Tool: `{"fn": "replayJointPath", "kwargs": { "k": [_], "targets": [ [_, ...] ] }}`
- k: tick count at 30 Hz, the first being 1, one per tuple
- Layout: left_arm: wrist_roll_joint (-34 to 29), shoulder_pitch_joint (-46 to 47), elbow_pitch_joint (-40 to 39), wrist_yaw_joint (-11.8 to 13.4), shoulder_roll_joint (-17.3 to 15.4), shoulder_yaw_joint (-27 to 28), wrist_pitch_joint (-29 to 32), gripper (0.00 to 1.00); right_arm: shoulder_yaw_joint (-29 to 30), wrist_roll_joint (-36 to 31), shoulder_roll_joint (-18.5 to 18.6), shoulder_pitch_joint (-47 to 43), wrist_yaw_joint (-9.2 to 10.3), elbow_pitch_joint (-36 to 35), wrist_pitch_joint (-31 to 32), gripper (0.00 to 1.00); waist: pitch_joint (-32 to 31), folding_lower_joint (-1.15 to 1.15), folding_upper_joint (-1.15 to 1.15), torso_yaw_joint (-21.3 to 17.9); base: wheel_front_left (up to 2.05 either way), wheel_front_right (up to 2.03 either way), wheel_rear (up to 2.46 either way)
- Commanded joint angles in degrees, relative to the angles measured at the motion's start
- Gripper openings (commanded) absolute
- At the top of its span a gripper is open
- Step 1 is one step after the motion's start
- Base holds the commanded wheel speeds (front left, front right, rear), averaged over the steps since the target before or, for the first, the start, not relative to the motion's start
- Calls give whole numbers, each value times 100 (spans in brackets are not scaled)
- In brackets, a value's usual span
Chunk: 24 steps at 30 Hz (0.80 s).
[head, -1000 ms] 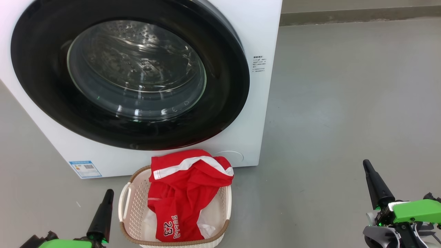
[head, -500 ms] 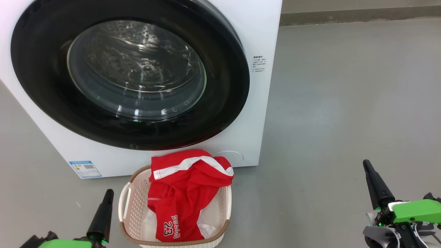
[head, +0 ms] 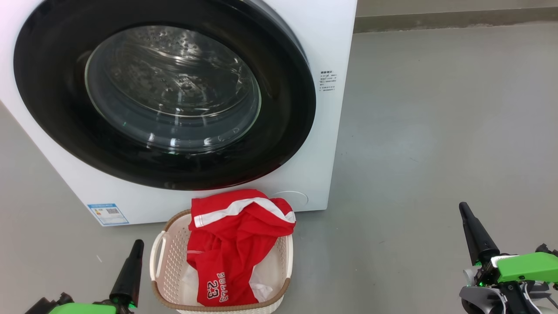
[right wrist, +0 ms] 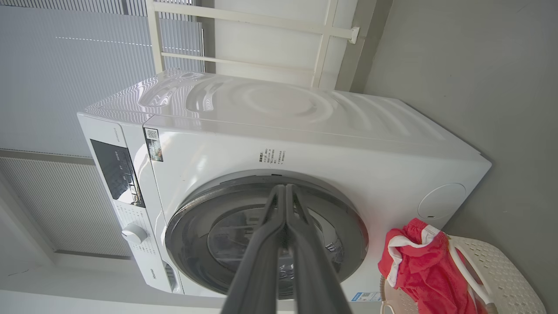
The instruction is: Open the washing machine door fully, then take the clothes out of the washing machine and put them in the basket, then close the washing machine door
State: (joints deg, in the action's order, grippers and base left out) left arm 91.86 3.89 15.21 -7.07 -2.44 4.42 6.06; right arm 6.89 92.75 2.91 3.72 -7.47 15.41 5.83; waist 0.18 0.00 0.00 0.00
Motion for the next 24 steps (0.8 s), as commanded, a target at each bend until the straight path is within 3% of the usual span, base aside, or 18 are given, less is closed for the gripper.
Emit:
{"fn": "replayJointPath", "kwargs": {
  "k": [1, 24],
  "targets": [
    [31, 230, -116, -42, -48, 209, 42, 0, -79, -24, 30, 243, -2, -141, 32, 0, 0, 0, 0, 0, 0, 0, 0],
    [29, 230, -116, -42, -47, 211, 44, 0, -66, -35, 21, 244, -2, -140, 43, 0, 0, 0, 0, 0, 0, 0, 0]
  ]
}}
